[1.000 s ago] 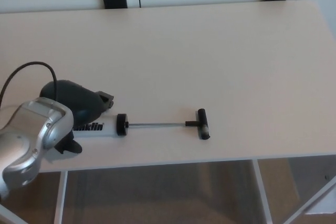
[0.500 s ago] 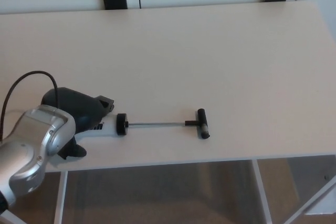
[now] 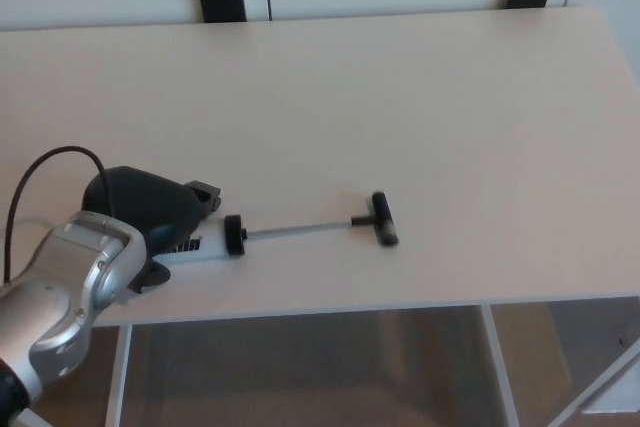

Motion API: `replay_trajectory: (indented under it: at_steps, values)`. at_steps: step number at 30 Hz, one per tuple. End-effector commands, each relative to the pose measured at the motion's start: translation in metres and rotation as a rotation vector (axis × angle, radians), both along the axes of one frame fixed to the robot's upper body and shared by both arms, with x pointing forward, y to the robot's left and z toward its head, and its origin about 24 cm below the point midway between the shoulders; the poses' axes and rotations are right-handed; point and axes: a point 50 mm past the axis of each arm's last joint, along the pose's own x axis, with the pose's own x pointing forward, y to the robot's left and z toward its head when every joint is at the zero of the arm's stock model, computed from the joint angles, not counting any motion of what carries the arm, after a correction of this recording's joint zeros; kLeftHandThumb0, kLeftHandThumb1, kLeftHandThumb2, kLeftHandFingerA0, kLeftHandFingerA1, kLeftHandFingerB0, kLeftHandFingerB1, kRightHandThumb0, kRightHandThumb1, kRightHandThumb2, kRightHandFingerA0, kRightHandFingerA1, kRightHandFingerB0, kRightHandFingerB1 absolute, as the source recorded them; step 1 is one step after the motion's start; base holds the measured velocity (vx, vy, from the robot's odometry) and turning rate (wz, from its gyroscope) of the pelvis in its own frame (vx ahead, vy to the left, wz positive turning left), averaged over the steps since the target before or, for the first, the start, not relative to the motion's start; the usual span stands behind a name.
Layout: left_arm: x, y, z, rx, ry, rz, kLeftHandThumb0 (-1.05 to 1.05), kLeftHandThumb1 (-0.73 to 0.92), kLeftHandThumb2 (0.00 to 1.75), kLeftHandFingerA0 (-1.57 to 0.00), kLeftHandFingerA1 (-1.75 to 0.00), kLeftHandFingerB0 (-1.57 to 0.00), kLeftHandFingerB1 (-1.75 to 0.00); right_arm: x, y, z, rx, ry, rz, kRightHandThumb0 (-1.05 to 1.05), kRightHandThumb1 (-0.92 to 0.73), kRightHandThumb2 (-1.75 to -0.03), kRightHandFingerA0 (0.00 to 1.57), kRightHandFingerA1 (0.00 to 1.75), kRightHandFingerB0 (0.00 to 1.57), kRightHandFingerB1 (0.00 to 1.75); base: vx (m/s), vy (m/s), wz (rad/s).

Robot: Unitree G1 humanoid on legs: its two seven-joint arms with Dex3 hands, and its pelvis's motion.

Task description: The robot walks towards a desk on which an air pump is kept in the middle. It lifts it up and holds it with its left hand and uses its right hand to compress it by pushing its handle inwards.

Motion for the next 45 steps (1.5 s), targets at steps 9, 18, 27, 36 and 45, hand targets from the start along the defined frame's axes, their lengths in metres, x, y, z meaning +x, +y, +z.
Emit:
replay_trajectory:
  at_steps: [9,18,27,36,45]
  values:
    - [-0.013,0.004,-0.027,-0.043,0.134,0.010,-0.14,0.60,0.58,-0.61,-1.40,-0.64,-0.89,-0.025,0.030,0.063,-0.028,-0.226,0.137,-0.28,-0.56,-0.57,0.87,0.51,0.68,0.46,0.00,0.000,0.00]
    - [-0.009,0.021,-0.019,-0.287,0.253,0.184,0.03,0.64,0.61,-0.76,-1.60,-0.59,-1.43,-0.019,0.068,0.183,-0.146,-0.722,0.338,-0.28,-0.62,-0.59,0.81,0.49,0.60,0.44,0.00,0.000,0.00]
    - [0.007,0.038,0.005,-0.511,0.481,0.249,-0.10,0.74,0.88,-1.02,-1.37,-0.67,-1.39,0.006,0.079,0.236,-0.277,-1.045,0.453,-0.31,-0.60,-0.58,0.81,0.50,0.59,0.45,0.00,0.000,0.00]
    - [0.025,0.038,0.035,-0.603,0.518,0.234,-0.07,0.73,0.82,-0.89,-1.44,-0.69,-1.29,0.042,0.093,0.240,-0.278,-1.053,0.499,-0.33,-0.61,-0.58,0.79,0.58,0.58,0.47,0.00,0.000,0.00]
    - [0.026,0.037,0.044,-0.616,0.510,0.219,0.01,0.81,0.68,-0.83,-1.39,-0.64,-1.18,0.089,0.104,0.221,-0.402,-0.874,0.507,-0.64,-0.73,-0.62,0.54,0.48,0.48,0.37,0.00,0.000,0.00]
